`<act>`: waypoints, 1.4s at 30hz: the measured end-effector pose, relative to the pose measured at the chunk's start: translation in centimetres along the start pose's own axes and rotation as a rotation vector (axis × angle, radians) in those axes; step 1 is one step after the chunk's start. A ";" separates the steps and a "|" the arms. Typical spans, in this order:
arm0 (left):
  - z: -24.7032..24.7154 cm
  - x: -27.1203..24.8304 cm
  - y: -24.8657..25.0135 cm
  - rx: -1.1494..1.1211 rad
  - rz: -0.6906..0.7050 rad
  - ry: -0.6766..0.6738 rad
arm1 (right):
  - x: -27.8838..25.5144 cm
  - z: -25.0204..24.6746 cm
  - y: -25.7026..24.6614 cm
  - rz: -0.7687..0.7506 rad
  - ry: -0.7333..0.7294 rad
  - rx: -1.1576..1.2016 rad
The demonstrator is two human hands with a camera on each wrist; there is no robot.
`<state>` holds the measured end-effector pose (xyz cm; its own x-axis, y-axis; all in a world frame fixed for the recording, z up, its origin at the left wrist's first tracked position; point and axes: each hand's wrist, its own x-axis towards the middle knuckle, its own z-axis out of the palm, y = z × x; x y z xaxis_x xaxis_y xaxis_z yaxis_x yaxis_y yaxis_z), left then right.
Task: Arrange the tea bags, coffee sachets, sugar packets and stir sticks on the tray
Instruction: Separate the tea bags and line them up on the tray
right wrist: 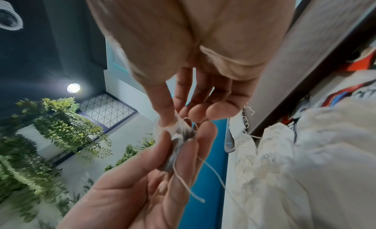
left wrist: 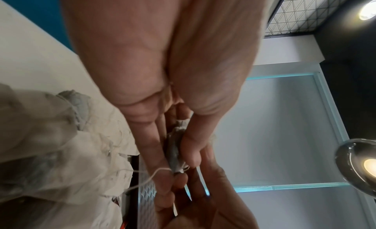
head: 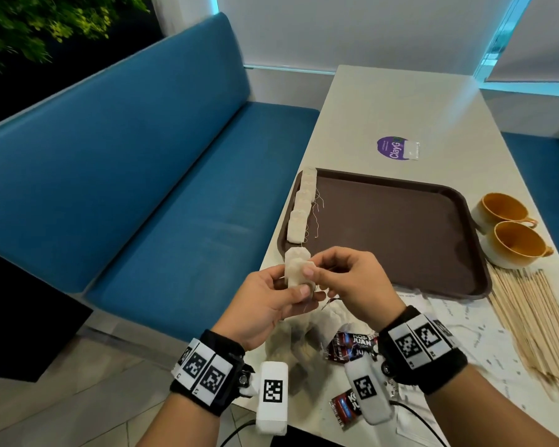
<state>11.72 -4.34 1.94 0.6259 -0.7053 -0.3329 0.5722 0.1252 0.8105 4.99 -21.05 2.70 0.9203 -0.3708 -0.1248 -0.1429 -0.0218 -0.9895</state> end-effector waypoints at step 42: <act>-2.1 0.9 -0.1 0.017 0.029 0.398 | 11.6 0.1 1.5 0.224 0.038 -0.182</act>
<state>13.33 -3.48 0.50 0.8002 -0.3756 -0.4675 0.5443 0.1278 0.8291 15.51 -25.34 -0.28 0.8449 -0.4192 -0.3324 -0.4070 -0.1004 -0.9079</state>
